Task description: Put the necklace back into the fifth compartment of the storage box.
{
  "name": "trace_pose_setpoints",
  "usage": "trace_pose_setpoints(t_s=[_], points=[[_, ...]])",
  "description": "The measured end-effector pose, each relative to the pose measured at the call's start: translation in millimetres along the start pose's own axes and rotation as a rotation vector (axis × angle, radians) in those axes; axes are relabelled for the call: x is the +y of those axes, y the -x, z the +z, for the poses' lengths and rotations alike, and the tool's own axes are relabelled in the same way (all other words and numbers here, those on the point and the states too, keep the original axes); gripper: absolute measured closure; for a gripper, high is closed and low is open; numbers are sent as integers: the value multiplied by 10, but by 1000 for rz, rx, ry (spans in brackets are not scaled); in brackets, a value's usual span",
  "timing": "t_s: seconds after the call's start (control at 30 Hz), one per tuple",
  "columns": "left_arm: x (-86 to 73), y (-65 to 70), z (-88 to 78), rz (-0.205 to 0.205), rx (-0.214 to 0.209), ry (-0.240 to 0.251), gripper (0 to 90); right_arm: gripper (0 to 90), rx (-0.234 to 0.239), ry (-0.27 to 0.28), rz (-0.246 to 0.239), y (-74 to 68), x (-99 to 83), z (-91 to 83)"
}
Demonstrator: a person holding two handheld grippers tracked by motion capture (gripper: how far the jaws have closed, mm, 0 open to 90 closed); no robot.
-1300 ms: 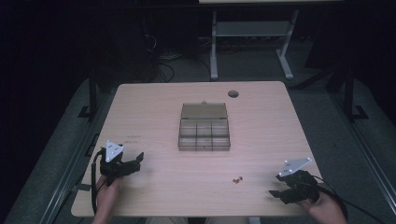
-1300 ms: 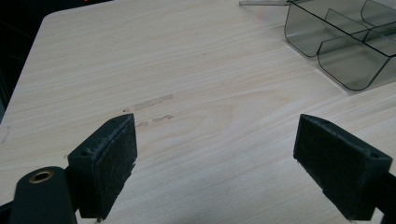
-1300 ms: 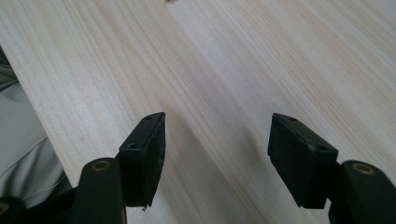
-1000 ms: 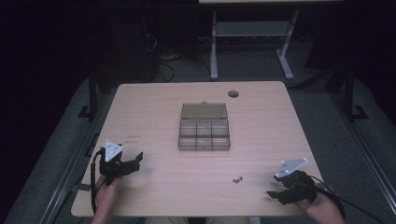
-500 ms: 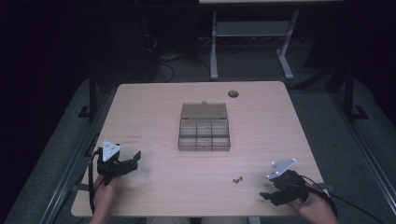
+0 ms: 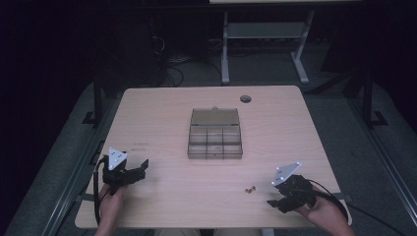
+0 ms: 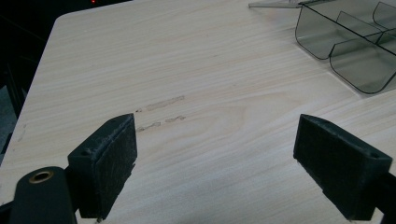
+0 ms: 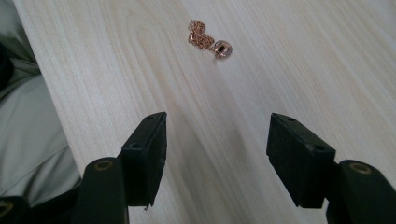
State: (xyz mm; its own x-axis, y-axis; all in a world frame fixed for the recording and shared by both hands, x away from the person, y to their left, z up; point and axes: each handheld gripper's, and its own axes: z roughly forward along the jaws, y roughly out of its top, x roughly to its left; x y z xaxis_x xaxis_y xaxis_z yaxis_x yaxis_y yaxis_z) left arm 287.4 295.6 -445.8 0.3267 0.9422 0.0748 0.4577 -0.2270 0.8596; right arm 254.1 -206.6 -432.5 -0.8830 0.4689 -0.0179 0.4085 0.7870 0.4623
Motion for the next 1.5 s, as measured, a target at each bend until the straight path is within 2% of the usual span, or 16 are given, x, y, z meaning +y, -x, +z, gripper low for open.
trace_pose_setpoints(t_s=[0.5,0.7,0.9,1.03,1.5], points=[[5,-24,-24,1,1,1,131,405,19,-44,-44,20,236,110],[-1,-42,-21,-17,5,9,131,423,21,-62,-52,28,330,173],[0,-51,-32,-19,6,8,131,444,20,-85,-71,17,451,228],[-2,-51,-28,-21,5,8,131,464,22,-101,-66,36,524,236],[5,-41,-30,-14,3,8,131,567,51,-155,-104,23,762,319]])
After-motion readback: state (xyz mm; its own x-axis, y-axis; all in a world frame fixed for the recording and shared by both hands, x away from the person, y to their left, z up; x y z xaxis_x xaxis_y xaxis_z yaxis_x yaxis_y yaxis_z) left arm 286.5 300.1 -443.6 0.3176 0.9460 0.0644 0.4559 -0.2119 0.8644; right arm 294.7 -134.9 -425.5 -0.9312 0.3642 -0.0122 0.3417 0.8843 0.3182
